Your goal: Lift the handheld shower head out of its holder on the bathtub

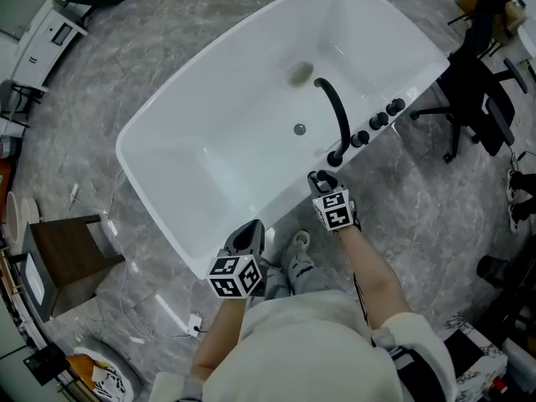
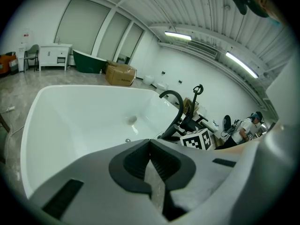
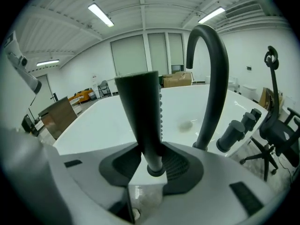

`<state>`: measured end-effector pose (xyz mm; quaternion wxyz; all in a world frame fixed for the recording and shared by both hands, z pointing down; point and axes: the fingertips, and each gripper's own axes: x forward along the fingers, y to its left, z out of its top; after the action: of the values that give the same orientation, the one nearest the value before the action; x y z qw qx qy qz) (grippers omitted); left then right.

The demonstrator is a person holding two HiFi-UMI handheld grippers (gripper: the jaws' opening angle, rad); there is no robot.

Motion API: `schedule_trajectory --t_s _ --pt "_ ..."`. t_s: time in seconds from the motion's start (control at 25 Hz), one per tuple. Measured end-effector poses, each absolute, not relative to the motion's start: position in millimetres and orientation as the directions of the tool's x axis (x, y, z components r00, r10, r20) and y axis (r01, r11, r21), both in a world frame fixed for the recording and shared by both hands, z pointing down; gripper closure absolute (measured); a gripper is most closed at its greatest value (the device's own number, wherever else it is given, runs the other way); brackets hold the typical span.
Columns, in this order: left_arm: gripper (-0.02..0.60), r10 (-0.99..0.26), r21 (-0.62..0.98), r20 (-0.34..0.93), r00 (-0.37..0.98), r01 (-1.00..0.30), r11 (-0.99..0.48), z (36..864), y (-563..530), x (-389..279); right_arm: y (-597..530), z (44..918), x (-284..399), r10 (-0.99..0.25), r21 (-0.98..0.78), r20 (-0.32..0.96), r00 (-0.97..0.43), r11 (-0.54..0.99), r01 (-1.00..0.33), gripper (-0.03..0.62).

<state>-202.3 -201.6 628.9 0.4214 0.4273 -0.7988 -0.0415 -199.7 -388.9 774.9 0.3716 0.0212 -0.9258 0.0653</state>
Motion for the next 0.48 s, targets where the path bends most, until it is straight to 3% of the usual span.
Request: schedule_trajectory --t_s 0.48 --pt "0.561 -0.762 0.453 0.612 -0.212 -0.696 0.557 617 -204 -182 -380 732 -185 -0.051 -0.077 0.658 -0.752 0.988 -0.135 0.45"
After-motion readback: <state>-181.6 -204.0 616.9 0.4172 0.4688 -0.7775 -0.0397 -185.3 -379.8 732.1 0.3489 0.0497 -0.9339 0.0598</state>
